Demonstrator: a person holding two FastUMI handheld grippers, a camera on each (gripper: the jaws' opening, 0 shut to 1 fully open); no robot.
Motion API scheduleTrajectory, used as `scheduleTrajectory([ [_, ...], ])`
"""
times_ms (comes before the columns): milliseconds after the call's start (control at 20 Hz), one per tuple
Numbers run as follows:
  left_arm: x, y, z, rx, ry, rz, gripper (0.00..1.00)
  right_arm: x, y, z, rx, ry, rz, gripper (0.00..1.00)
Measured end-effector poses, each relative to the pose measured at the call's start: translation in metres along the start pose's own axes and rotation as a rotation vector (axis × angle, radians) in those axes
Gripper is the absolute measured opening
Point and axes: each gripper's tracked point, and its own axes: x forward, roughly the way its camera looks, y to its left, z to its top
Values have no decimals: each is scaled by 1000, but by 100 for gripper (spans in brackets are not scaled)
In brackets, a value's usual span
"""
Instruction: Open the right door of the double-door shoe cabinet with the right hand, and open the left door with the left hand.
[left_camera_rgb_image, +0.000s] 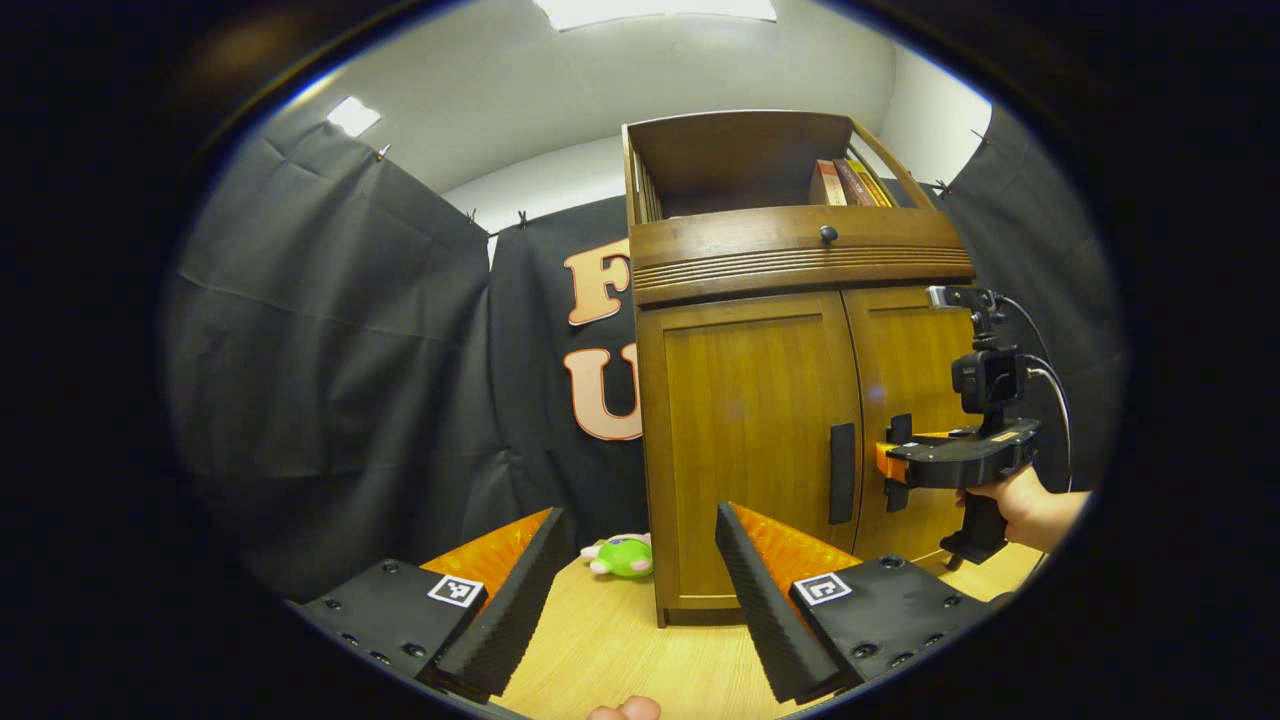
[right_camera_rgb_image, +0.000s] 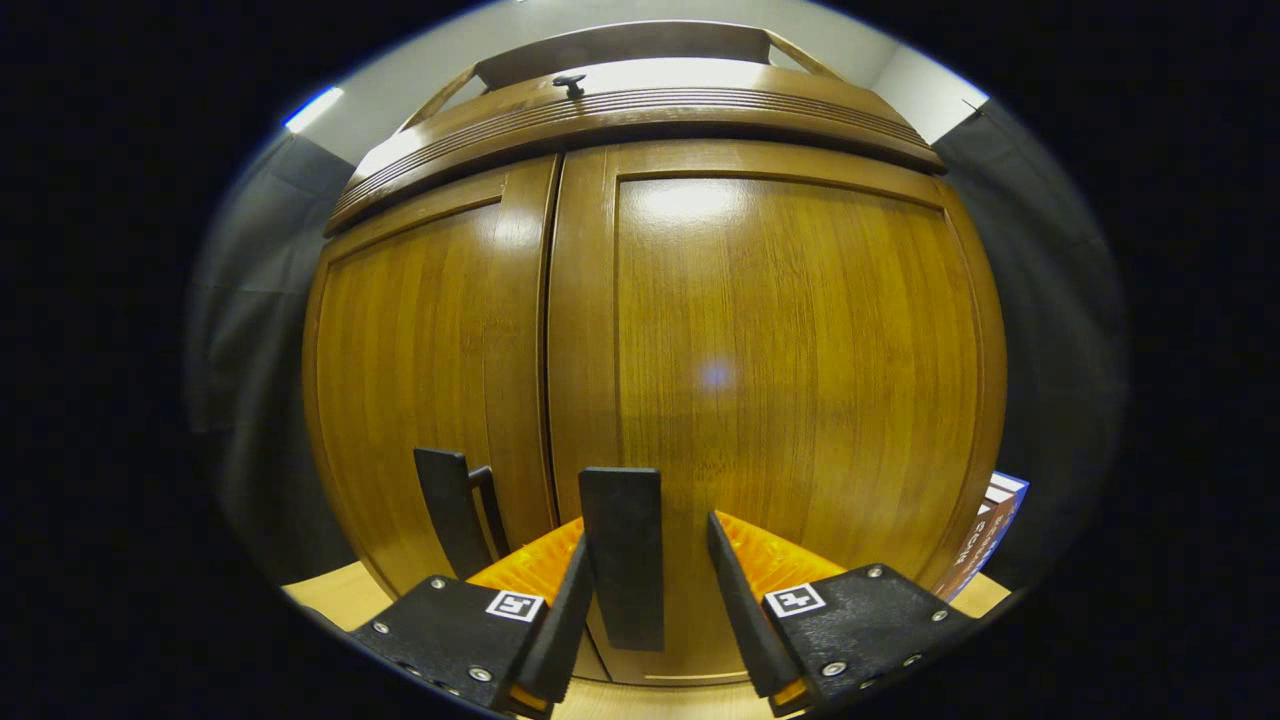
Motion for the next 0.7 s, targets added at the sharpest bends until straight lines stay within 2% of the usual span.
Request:
scheduleTrajectory([
  [50,-1,2,1,0,-2,1,97,1,5,0,14,5,13,72],
  [100,-4,4,3,1,-2,2,97,2,10,-1,23,4,32,41],
  [150,-6,7,3,3,0,5,96,2,10,0,17,-2,29,34],
  [200,-8,9,5,5,0,10,97,1,9,-2,5,-3,37,35],
  [250,-10,9,6,3,1,14,97,1,8,-1,-1,-2,51,24],
  [300,-14,9,8,-4,-1,15,96,1,10,-2,13,14,64,31],
  [400,-21,3,9,-24,0,4,97,-2,14,-5,41,34,74,28],
  [450,-25,-1,10,-30,1,-2,97,-4,13,-4,40,31,68,18],
  [500,-28,-4,11,-30,0,-4,97,-6,12,-3,32,20,67,28],
  [700,-38,-13,11,-21,5,-25,96,-24,12,-4,36,1,86,28],
])
